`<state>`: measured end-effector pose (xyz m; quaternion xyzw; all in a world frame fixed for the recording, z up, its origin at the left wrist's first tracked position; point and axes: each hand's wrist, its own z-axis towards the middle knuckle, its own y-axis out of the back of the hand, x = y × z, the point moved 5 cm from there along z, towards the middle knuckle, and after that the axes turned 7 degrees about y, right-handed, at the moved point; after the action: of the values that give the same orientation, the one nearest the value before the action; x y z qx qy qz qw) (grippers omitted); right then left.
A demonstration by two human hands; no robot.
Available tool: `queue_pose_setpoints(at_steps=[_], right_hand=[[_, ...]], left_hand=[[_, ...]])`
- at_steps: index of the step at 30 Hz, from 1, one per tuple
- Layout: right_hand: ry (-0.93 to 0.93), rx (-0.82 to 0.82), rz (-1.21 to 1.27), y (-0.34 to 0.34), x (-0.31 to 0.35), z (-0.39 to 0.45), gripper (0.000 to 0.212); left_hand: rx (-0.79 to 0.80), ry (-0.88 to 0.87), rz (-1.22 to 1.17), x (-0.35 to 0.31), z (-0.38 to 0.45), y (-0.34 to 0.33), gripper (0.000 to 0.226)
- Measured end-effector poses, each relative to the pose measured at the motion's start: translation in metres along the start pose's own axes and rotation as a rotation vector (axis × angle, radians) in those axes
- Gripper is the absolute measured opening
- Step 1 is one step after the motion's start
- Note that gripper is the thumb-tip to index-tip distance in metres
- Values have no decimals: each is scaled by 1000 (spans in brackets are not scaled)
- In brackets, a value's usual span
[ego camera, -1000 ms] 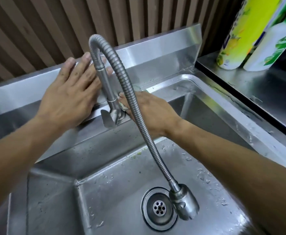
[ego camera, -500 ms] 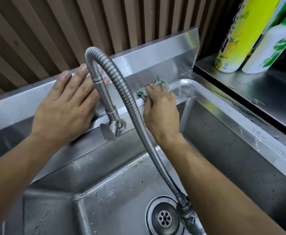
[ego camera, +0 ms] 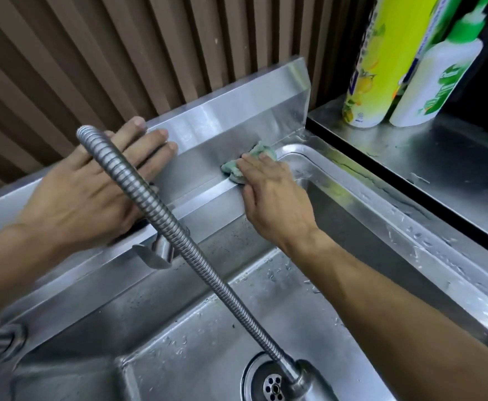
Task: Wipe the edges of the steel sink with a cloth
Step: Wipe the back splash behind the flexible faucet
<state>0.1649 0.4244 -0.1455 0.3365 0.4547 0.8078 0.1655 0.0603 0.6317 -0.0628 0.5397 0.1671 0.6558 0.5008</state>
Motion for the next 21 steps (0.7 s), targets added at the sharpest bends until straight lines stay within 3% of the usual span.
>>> queue_pose_setpoints(at_steps=[5, 8, 11, 15, 18, 21], right_hand=[[-290, -93, -31, -4, 25, 1, 56], [-161, 20, -49, -12, 39, -2, 58], [-12, 94, -50, -1, 11, -5, 53], [-201, -2, -182, 11, -26, 7, 56], [-106, -24, -263, -5, -14, 7, 51], [-69, -93, -118, 1, -24, 10, 37]], left_hand=[[-10, -127, -13, 4, 31, 4, 59], [30, -256, 16, 5, 50, -2, 65], [62, -312, 13, 6, 59, -3, 67], [60, -346, -5, -1, 77, 0, 66], [39, -335, 11, -9, 88, 1, 64], [40, -299, 5, -12, 88, 2, 66]])
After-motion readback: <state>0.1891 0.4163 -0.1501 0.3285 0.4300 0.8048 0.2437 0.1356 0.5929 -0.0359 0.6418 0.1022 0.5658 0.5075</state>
